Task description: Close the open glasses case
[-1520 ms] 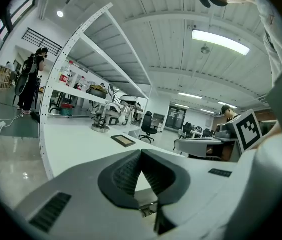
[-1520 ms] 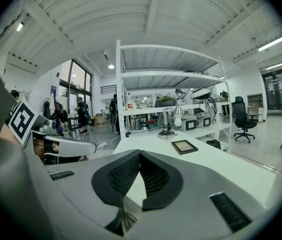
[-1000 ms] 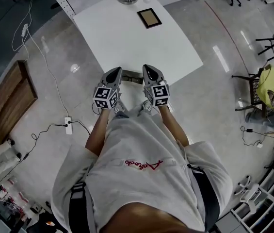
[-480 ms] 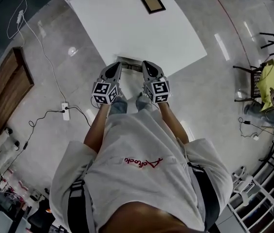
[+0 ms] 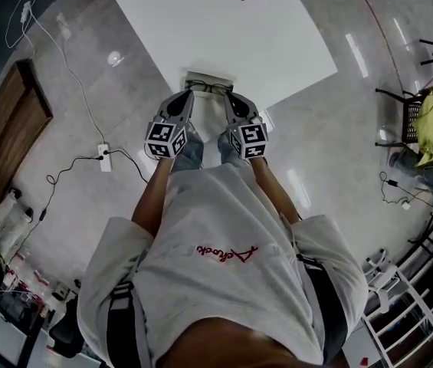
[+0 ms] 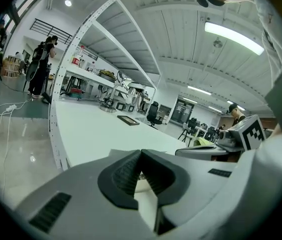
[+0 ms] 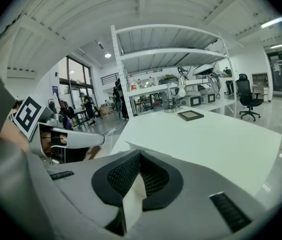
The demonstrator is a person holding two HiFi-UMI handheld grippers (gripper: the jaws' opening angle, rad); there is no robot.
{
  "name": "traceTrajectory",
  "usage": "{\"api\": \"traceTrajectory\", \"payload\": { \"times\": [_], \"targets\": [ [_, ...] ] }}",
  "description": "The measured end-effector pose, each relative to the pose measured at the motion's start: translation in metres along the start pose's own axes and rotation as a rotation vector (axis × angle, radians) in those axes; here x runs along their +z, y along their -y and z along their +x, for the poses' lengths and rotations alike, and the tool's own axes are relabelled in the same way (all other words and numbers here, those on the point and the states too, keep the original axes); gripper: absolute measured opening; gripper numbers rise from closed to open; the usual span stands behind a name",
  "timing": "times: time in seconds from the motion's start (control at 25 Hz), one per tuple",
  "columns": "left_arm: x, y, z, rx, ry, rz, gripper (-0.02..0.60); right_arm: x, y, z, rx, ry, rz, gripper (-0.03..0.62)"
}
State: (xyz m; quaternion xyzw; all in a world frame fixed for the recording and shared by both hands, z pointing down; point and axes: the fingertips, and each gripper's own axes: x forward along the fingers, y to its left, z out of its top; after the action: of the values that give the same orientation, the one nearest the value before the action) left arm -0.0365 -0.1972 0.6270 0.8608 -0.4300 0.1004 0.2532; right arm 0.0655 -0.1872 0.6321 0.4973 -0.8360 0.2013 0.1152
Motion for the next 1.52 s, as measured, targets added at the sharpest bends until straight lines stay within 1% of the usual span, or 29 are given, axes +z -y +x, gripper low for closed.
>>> {"api": "traceTrajectory", "payload": {
  "times": [0.32, 1.0, 1.16, 1.24, 1.28, 1.4, 1.52],
  "targets": [
    [-0.012, -0.001, -0.005, 0.005, -0.022, -0.016, 0.021, -0.012, -0.002, 0.005, 0.006, -0.024, 0.006, 0.018],
    [-0.016, 0.0, -0.007, 0.017, -0.022, -0.032, 0.021, 0.005, 0.016, 0.043, 0.02, -0.031, -0.032, 0.018],
    [-0.019, -0.001, -0.007, 0.016, -0.021, -0.036, 0.021, 0.007, 0.018, 0.048, 0.027, -0.039, -0.069, 0.018],
    [-0.02, -0.001, -0.007, 0.016, -0.023, -0.038, 0.021, 0.008, 0.013, 0.048, 0.045, -0.06, -0.158, 0.018],
    [-0.021, 0.0, -0.007, 0.015, -0.024, -0.039, 0.021, 0.007, 0.009, 0.048, 0.056, -0.079, -0.234, 0.018],
    [-0.022, 0.001, -0.007, 0.012, -0.027, -0.041, 0.021, -0.001, -0.003, 0.047, 0.08, -0.142, -0.532, 0.02],
    [-0.024, 0.001, -0.007, 0.012, -0.03, -0.043, 0.021, -0.009, -0.008, 0.047, 0.08, -0.187, -0.824, 0.02]
  ]
}}
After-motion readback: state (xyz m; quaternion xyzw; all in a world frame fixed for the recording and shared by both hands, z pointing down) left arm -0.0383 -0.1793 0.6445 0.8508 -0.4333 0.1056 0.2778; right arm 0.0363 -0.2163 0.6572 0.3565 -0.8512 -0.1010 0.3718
